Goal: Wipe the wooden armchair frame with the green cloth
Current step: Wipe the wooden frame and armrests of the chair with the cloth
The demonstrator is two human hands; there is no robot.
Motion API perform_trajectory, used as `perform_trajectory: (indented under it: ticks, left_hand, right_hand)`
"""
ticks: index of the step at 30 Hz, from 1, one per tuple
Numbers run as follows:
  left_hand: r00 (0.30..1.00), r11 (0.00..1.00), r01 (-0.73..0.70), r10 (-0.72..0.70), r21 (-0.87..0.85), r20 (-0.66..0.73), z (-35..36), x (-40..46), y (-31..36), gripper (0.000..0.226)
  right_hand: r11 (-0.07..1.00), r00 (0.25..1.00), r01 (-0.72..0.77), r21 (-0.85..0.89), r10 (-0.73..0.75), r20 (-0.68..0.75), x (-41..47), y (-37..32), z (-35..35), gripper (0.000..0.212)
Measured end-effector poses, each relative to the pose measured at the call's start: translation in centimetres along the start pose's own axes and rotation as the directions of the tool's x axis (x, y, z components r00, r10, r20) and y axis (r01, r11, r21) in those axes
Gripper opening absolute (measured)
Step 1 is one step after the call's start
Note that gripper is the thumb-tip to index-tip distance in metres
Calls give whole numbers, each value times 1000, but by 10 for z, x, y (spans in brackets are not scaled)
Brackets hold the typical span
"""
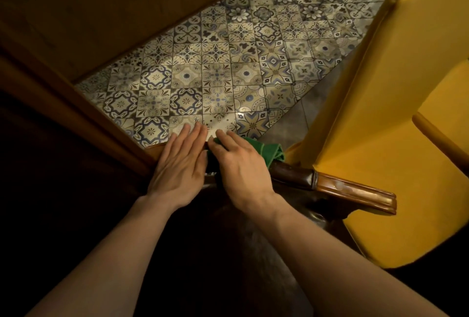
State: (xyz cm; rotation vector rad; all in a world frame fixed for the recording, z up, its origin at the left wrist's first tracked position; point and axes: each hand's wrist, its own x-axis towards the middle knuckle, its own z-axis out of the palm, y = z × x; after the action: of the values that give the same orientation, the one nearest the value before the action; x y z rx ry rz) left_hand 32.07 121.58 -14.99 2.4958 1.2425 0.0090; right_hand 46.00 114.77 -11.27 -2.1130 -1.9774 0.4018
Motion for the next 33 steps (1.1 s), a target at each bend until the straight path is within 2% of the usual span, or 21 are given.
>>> perform_trajectory:
  ticks: [3,7,12,18,21,24,26,29,33]
  left_hand:
    - [1000,996,6,-5,-90,13,-4,0,-2,63]
    - [999,967,33,-39,-253,-22,-10,-5,2,56]
    - [989,951,-100,62,-294,-134,-16,-13,52,60]
    - [963,955,-261,247,-141,-110,11,-16,133,69]
    - [946,944,-322,319,-77,-51,33,-19,164,71]
    - [947,947,-320,320,17,27,48,-24,178,76]
    - [949,948,-315,314,54,21,53,-25,179,76]
    - [945,943,-326,325,75,23,55,-26,174,76]
    - [943,940,-334,332,68,37,53,-26,174,76]
  right_hand:
    - [983,995,-61,171,73,-70,-2,0,-12,51]
    - [894,955,-81,440,196,-223,-7,6,-39,48]
    - [838,865,-72,542,323,-385,-46,39,-84,39]
    - [902,807,-227,367,385,-448,-117,107,-101,43]
    - [924,893,-249,290,335,-301,-133,117,-76,49]
    - [980,970,-196,26,198,-138,-145,119,-42,59]
    - [981,979,-169,-98,156,-128,-150,124,-30,62]
    - [974,983,-161,-157,145,-112,-156,134,-24,65]
    - [953,971,-236,-189,222,-90,-169,149,-34,64]
